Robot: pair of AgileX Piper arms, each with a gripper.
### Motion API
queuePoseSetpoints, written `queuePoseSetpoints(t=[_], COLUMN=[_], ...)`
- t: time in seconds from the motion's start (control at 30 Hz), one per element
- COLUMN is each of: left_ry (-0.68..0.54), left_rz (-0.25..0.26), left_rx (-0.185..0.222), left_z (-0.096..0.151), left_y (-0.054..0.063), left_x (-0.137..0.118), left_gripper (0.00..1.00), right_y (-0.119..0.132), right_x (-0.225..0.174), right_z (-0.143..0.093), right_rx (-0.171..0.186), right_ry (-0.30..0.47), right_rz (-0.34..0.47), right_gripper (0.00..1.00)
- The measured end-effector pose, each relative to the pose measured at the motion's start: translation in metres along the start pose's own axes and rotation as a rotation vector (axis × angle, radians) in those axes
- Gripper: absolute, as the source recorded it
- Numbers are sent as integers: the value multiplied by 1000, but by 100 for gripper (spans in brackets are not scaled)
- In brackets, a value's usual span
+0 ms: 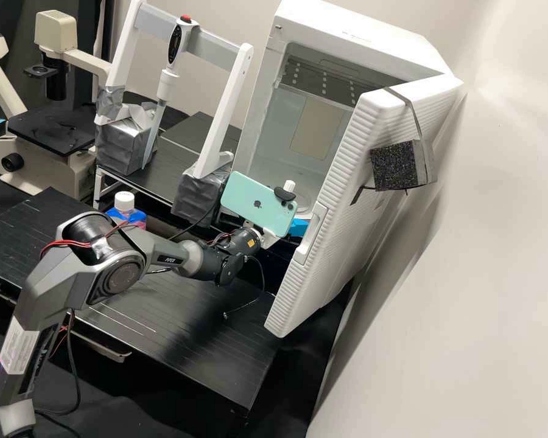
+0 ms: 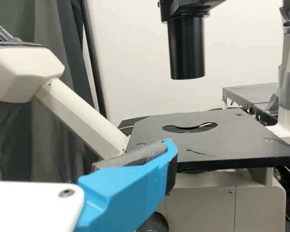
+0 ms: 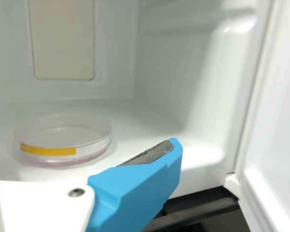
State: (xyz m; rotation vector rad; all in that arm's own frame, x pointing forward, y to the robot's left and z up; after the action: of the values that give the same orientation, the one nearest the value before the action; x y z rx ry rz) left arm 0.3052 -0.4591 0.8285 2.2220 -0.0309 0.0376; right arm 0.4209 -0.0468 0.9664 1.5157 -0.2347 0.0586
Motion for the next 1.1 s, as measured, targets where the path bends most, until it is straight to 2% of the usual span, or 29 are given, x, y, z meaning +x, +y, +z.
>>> queuePoseSetpoints(t=[0.17, 0.5, 0.53, 0.87, 1.0, 1.1], left_ry=[0, 0, 0, 0, 0, 0], left_rz=[0, 0, 0, 0, 0, 0], left_rx=[0, 0, 0, 0, 0, 0], left_z=[0, 0, 0, 0, 0, 0], left_y=[0, 0, 0, 0, 0, 0], left_x=[0, 0, 0, 0, 0, 0], left_gripper=[100, 100, 100, 100, 100, 100], right_y=[-2, -5, -4, -7, -6, -6], right_x=[10, 27, 28, 29, 29, 30], right_z=[1, 1, 0, 0, -1, -2], right_rx=[23, 45, 48, 54, 35, 38], right_ry=[-4, 6, 4, -10, -7, -3], right_rz=[-28, -83, -89, -137, -145, -147], right_gripper=[100, 100, 0, 0, 0, 0])
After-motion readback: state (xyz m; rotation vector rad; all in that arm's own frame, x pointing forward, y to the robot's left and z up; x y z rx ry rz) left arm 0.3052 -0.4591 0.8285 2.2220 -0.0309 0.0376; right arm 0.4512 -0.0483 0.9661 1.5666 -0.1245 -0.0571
